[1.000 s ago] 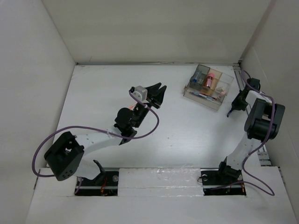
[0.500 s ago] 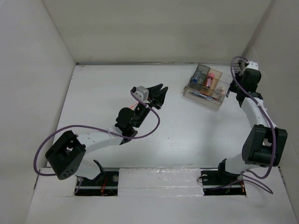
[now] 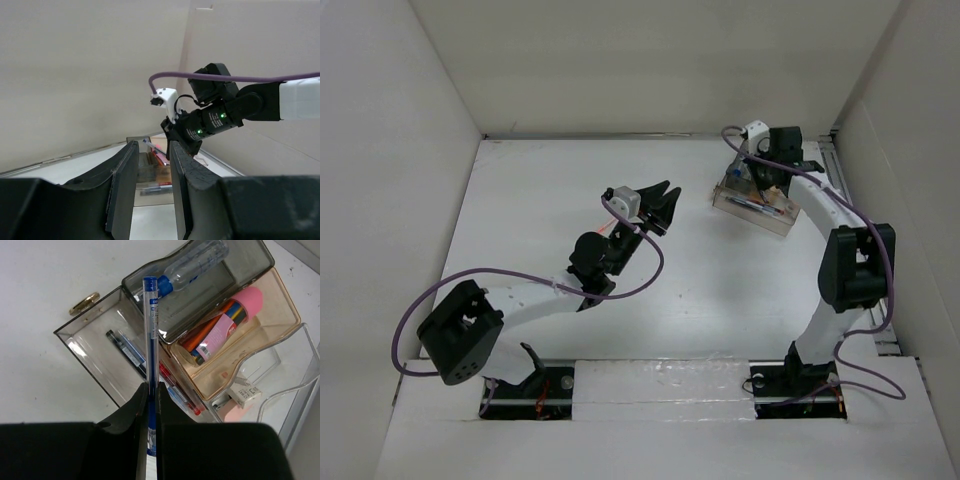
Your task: Organize the desk
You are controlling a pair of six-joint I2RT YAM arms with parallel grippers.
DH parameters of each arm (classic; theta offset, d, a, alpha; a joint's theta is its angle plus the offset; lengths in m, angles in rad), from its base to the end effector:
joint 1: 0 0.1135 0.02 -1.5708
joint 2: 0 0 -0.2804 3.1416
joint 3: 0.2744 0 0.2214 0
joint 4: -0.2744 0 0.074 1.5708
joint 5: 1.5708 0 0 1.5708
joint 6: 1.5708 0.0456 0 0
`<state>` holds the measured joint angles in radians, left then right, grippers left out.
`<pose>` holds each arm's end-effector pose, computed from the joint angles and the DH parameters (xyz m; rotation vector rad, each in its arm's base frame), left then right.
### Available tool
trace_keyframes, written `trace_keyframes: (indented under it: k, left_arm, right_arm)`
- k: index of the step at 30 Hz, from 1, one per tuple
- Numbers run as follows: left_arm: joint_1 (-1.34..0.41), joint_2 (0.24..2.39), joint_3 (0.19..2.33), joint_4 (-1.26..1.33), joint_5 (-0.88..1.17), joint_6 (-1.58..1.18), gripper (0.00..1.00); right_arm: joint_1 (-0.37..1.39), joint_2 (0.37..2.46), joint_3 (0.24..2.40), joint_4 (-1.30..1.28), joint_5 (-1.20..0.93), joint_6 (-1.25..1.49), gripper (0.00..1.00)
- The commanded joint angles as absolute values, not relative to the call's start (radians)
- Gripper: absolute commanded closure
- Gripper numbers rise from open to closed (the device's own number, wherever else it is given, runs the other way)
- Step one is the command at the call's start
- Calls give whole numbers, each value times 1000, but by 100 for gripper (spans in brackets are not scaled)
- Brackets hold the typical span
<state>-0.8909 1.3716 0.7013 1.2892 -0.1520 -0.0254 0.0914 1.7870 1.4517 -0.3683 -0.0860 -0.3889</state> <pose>0.1725 -0.2023 0.3721 0.2785 0.9468 -0.7710 0.3902 0.0397 0.2966 -0.5842 2.1956 -0.0592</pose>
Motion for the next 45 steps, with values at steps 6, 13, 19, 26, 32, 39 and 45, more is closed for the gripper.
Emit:
trace_keyframes:
  k: [6,13,19,26,32,39,45]
  left_arm:
    - [-897,1351,715,1338,-150,-25,73]
    - [-897,1358,715,1344,-146,-28,73]
    - [-897,1361,715,1342,-144,-29,73]
    - [-897,1364,715,1342,-144,-28,73]
    - [-897,1367,715,1342,-144,-29,73]
    - [-897,1367,715,1342,-144,-28,73]
    - [-897,1367,713,1342,-143,-29,73]
  right_arm:
    - [169,1763,1382,-330,119,-561,100]
    - [213,1766,1304,-262,268,-621,100]
    - [213,1772,1301,-233,343,-640,100]
    - [242,1778,1283,-210,379,-678,100]
    - [261,1792,1243,-164,408,-695,99]
    - [261,1792,1223,-144,416,-703,97]
    - [261,1805,1221,-137,413,-704,90]
